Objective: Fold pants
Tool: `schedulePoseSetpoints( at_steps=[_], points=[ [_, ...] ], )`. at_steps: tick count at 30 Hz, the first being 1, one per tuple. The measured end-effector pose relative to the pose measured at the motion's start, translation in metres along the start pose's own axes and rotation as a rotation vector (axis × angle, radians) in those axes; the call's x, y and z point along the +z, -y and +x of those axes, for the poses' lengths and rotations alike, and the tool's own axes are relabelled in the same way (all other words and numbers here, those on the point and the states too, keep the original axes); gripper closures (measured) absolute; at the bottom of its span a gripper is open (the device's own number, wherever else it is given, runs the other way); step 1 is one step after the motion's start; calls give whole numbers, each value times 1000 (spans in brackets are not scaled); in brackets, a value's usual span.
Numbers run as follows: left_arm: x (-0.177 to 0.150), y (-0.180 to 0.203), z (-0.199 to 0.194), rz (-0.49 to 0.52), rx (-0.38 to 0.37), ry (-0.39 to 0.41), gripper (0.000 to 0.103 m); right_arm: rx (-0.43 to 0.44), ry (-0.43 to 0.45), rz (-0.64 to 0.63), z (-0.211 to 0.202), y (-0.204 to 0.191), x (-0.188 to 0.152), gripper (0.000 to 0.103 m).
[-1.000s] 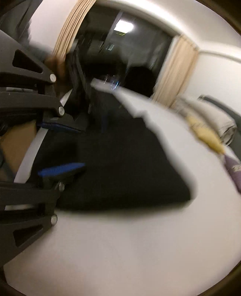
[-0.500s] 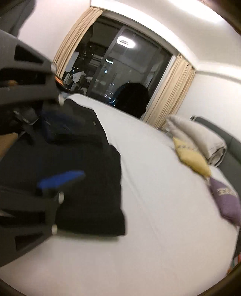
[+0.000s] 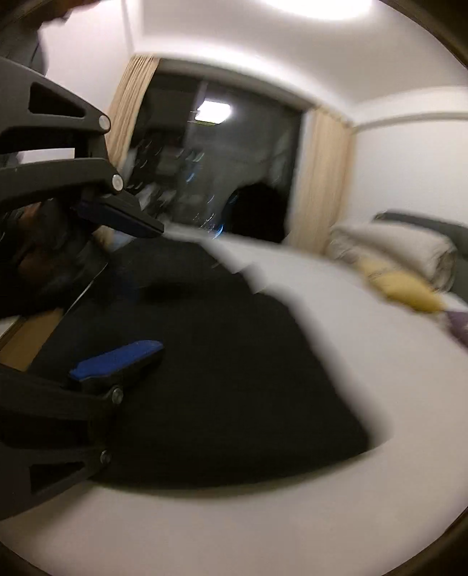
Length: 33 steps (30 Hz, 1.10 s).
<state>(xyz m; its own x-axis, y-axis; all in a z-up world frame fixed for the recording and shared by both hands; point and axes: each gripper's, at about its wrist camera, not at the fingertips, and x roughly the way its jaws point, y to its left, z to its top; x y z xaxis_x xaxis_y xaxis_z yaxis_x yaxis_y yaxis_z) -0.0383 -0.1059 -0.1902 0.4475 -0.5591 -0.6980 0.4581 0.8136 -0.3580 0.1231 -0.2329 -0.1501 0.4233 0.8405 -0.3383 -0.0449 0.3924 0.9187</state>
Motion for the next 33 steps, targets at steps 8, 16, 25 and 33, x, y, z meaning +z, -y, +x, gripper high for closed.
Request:
schedulePoseSetpoints(
  at_steps=[8,16,25,33],
  points=[
    [-6,-38,-90,-169,59,179,40,-102,61,-141,-26,-43,-12,44],
    [-52,-159,-193,-571,288,388,18,-184,46,-24,6,-10,-9,59],
    [-76,-253,-172,-860,101,399,14,-124,66,4,-12,-23,-23,52],
    [-72,-284,-162,-862,-45,489,9,-148,58,13,-6,-28,-15,52]
  ],
)
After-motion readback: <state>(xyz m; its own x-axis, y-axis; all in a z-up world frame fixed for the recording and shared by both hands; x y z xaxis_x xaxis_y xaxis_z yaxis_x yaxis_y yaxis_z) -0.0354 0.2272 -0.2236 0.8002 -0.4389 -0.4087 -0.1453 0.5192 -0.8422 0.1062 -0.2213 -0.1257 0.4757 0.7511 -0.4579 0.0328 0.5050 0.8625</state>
